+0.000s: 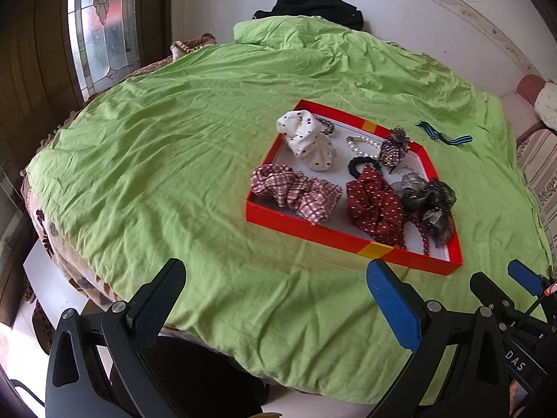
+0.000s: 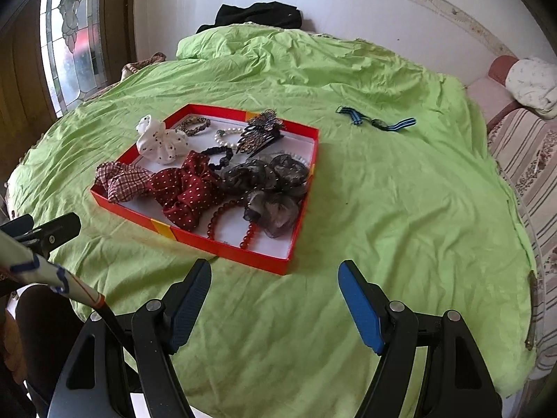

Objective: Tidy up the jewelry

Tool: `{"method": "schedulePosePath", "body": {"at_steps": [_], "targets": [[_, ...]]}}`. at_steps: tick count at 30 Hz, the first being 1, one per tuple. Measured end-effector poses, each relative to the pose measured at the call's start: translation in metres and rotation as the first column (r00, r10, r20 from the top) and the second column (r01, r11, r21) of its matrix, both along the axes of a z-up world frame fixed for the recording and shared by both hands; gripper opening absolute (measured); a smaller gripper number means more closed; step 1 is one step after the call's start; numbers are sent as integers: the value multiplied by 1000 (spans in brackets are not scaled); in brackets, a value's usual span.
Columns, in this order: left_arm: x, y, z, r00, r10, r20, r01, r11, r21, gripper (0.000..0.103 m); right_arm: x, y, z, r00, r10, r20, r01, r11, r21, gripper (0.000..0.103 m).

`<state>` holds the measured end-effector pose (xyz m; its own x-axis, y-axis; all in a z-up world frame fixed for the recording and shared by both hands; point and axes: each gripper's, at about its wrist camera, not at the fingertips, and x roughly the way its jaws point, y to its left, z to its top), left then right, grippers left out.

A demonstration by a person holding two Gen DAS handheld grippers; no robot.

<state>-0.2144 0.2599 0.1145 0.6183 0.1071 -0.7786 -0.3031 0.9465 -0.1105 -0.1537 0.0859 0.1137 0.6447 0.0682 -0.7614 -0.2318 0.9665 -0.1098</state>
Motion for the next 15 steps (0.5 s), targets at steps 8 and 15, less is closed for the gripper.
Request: {"method": "schedulePosePath", "body": {"at_steps": [8,15], "targets": [[-8,-19,8,998,-58,26,58,998,1,103,-10,-4,8,999,-28,27,29,999,-23,79],[-14,-31,14,995,-87,40,86,996,7,103,-17,-9,15,998,-41,43,42,999,-21,80]]}}
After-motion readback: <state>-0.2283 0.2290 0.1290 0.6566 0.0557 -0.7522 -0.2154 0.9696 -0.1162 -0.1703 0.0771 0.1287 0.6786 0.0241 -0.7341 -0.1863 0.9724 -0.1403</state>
